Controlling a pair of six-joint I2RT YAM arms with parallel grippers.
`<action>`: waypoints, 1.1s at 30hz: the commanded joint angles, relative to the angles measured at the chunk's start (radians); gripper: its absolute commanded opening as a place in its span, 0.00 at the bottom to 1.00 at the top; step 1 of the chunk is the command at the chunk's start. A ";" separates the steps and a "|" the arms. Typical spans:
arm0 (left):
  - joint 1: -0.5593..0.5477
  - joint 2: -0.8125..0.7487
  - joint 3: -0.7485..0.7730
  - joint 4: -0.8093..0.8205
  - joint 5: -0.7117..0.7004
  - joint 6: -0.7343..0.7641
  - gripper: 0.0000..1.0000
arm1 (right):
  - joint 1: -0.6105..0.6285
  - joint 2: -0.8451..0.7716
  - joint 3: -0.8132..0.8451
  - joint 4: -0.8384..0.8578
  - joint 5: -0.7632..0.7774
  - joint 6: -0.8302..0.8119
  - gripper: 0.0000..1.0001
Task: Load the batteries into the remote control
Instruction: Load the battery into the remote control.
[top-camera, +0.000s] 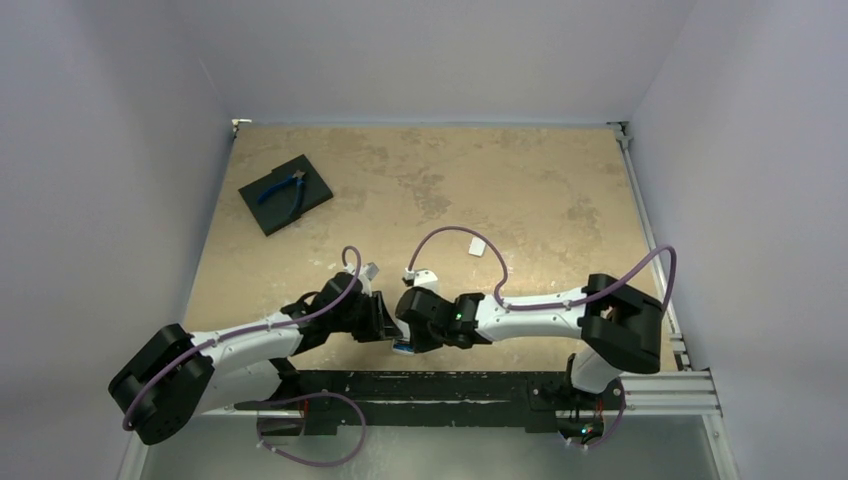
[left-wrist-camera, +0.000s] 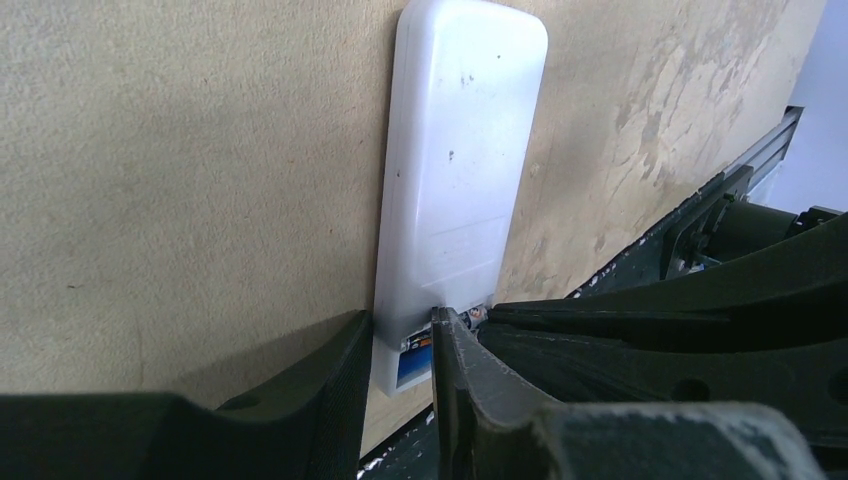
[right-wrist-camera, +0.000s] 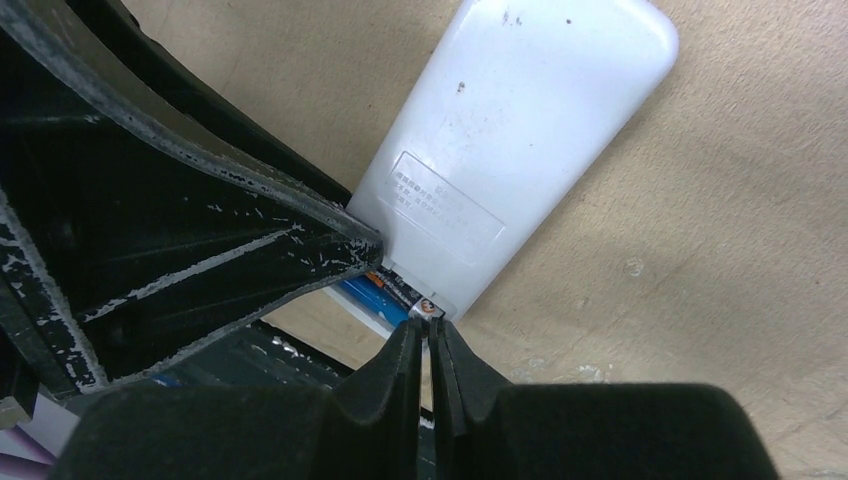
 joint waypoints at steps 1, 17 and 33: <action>-0.005 -0.031 -0.013 0.032 0.029 -0.003 0.26 | -0.004 0.052 0.074 -0.001 0.075 -0.007 0.14; -0.004 -0.022 -0.055 0.120 0.072 -0.016 0.26 | -0.003 0.212 0.254 -0.181 0.147 -0.045 0.11; -0.005 -0.057 -0.077 0.131 0.086 -0.019 0.26 | 0.000 0.326 0.363 -0.277 0.134 -0.078 0.13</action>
